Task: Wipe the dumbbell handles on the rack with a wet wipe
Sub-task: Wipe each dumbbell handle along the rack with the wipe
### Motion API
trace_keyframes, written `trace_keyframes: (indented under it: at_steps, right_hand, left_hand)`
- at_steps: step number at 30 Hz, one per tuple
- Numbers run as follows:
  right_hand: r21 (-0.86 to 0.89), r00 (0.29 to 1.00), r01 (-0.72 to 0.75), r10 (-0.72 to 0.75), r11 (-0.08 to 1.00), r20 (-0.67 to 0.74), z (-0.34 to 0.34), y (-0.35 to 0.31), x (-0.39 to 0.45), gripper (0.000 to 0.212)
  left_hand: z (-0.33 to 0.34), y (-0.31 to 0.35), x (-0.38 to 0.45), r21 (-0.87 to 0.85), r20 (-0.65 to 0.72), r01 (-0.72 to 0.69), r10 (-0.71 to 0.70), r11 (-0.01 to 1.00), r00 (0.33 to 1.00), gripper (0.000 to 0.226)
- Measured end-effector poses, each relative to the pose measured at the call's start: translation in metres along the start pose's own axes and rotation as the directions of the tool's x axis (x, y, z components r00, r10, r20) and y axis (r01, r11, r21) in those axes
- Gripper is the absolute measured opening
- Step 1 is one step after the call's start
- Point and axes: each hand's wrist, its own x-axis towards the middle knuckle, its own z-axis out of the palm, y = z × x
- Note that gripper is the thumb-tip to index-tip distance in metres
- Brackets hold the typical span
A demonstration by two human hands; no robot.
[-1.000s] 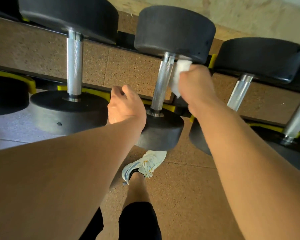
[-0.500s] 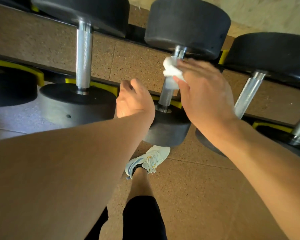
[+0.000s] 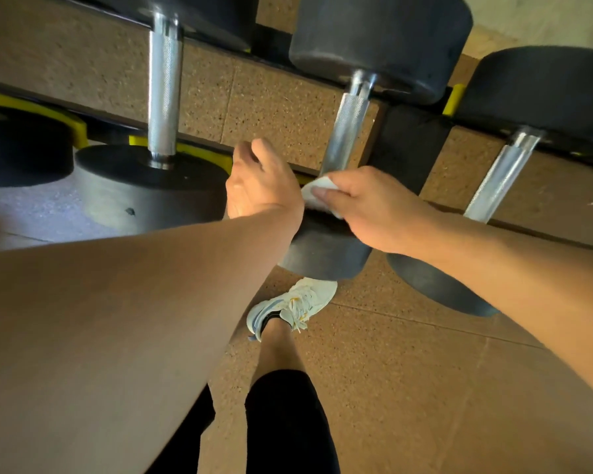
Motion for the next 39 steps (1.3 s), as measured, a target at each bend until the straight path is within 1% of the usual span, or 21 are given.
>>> trace_keyframes:
  at_steps: [2, 4, 6, 8, 11, 13, 16, 18, 20, 21, 22, 23, 24, 25, 26, 28, 30, 33, 35, 38, 39]
  right_hand:
    - [0.068, 0.979, 0.037, -0.023, 0.997, -0.202, -0.015, -0.003, -0.002, 0.029]
    - [-0.118, 0.881, 0.204, -0.234, 0.972, -0.41, -0.031, -0.01, 0.009, 0.033]
    - [-0.443, 0.841, 0.309, -0.459, 0.842, -0.286, -0.042, -0.007, 0.033, 0.041]
    - [-0.644, 0.89, 0.325, -0.454, 0.693, -0.039, -0.043, 0.004, 0.049, 0.044]
    - [-0.684, 0.886, 0.353, -0.464, 0.638, 0.025, -0.037, 0.021, 0.052, 0.039]
    - [-0.639, 0.891, 0.37, -0.452, 0.675, 0.038, -0.023, 0.022, 0.042, 0.036]
    - [-0.358, 0.943, 0.329, -0.324, 0.874, 0.075, 0.007, 0.018, 0.014, 0.032]
    - [0.008, 0.98, 0.186, -0.186, 0.983, 0.066, 0.018, 0.017, -0.01, 0.031]
    - [0.375, 0.999, 0.02, -0.034, 0.927, 0.033, 0.016, 0.02, -0.03, 0.031]
    - [0.492, 0.995, -0.043, 0.079, 0.87, -0.054, 0.011, 0.021, -0.038, 0.029]
    - [0.584, 0.951, -0.088, 0.244, 0.807, -0.193, 0.005, 0.019, -0.042, 0.027]
    - [0.678, 0.825, -0.138, 0.463, 0.722, -0.325, -0.003, 0.016, -0.041, 0.024]
    - [0.772, 0.645, -0.163, 0.659, 0.614, -0.387, -0.01, 0.012, -0.034, 0.022]
    - [0.846, 0.503, -0.173, 0.784, 0.505, -0.365, -0.018, 0.005, -0.023, 0.022]
    - [0.893, 0.432, -0.183, 0.85, 0.41, -0.302, -0.024, -0.005, -0.009, 0.023]
    - [0.924, 0.423, -0.21, 0.882, 0.319, -0.208, -0.029, -0.028, 0.023, 0.023]
    - [0.88, 0.441, -0.281, 0.866, 0.382, -0.235, -0.02, -0.05, 0.052, 0.028]
    - [0.623, 0.428, -0.442, 0.762, 0.645, -0.485, 0.006, -0.079, 0.057, 0.036]
    - [0.391, 0.506, -0.542, 0.66, 0.744, -0.555, 0.021, -0.085, 0.039, 0.046]
    - [0.092, 0.612, -0.724, 0.699, 0.683, -0.369, 0.03, -0.087, 0.018, 0.036]
    - [-0.041, 0.63, -0.76, 0.719, 0.649, -0.294, 0.028, -0.09, 0.014, 0.033]
  left_hand:
    - [0.002, 0.002, -0.003, 0.068, 0.016, -0.009, 0.008, 0.998, 1.0, 0.03]
    - [0.001, 0.005, -0.006, 0.063, 0.013, -0.007, 0.007, 0.998, 1.0, 0.037]
    - [0.001, 0.007, -0.007, 0.083, -0.007, -0.005, 0.005, 0.997, 1.0, 0.04]
    - [0.002, 0.008, -0.009, 0.092, -0.017, -0.022, 0.023, 0.996, 1.0, 0.041]
    - [0.003, 0.008, -0.009, 0.128, -0.02, -0.023, 0.026, 0.992, 0.999, 0.037]
    - [0.003, 0.007, -0.007, 0.137, -0.039, -0.005, 0.011, 0.991, 0.999, 0.029]
    - [0.004, 0.006, -0.002, 0.142, -0.06, 0.012, -0.003, 0.99, 0.998, 0.03]
    - [0.004, 0.005, 0.0, 0.169, -0.052, 0.016, -0.007, 0.986, 0.999, 0.029]
    - [0.004, 0.002, 0.002, 0.193, -0.032, -0.007, 0.013, 0.981, 0.999, 0.028]
    - [0.004, 0.001, 0.003, 0.194, -0.01, -0.014, 0.016, 0.981, 1.0, 0.03]
    - [0.003, 0.001, 0.003, 0.189, 0.011, -0.015, 0.013, 0.982, 1.0, 0.034]
    - [0.003, 0.001, 0.003, 0.178, 0.026, -0.014, 0.01, 0.984, 1.0, 0.037]
    - [0.003, 0.0, 0.003, 0.159, 0.037, -0.02, 0.014, 0.987, 0.999, 0.038]
    - [0.002, -0.001, 0.001, 0.124, 0.037, -0.022, 0.018, 0.992, 0.999, 0.037]
    - [-0.001, -0.001, 0.0, 0.078, 0.035, -0.015, 0.012, 0.997, 0.999, 0.035]
    - [-0.007, 0.001, -0.001, 0.025, 0.098, -0.006, 0.004, 1.0, 0.995, 0.035]
    - [-0.019, 0.003, -0.001, 0.014, 0.24, -0.025, 0.021, 1.0, 0.971, 0.037]
    - [-0.056, -0.001, 0.005, -0.01, 0.385, -0.156, 0.148, 0.988, 0.911, 0.028]
    - [-0.085, -0.007, 0.009, -0.107, 0.427, -0.263, 0.283, 0.959, 0.859, 0.026]
    - [-0.127, -0.007, 0.025, -0.206, 0.521, -0.282, 0.349, 0.937, 0.779, 0.034]
    - [-0.139, -0.005, 0.029, -0.198, 0.512, -0.279, 0.342, 0.94, 0.788, 0.033]
